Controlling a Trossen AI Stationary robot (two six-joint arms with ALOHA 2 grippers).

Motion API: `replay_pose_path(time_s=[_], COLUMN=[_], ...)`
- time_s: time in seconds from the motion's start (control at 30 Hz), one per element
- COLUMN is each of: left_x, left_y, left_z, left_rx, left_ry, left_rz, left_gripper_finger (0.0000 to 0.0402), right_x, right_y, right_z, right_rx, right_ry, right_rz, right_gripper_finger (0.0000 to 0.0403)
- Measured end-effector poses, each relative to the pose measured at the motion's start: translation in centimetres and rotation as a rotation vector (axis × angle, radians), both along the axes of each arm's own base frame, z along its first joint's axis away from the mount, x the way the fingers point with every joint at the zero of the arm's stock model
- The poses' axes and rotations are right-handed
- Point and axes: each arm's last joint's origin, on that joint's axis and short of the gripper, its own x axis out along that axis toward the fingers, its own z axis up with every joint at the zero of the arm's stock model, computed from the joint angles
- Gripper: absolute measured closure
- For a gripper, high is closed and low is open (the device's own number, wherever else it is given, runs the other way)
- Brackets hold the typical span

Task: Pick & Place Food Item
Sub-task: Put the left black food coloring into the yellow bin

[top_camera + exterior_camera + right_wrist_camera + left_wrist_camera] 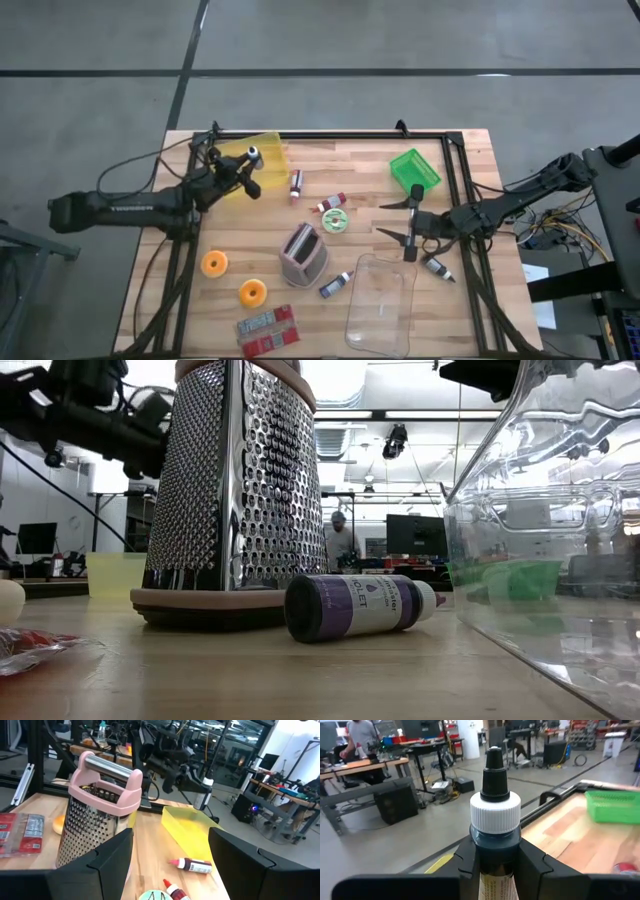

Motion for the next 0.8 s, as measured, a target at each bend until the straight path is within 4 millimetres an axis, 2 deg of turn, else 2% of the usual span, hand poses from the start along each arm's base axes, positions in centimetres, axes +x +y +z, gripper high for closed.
replay_pose_path(time_s=[0.43, 0.8], left_x=[-2.0, -2.6], left_y=[2.1, 2.4], left_z=[-4.1, -5.8], left_rx=[-0.102, -0.133], left_ry=[-0.012, 0.027], left_rz=[0.052, 0.112], left_gripper_finger=[0.0324, 0.0324], right_x=[0.0, 0.0], right_y=[0.0, 0.0], right_z=[0.0, 0.1], right_rx=[0.021, 0.026], right_ry=[-0.006, -0.011], right_rz=[-0.001, -0.001], right_gripper_finger=[0.0149, 0.0149])
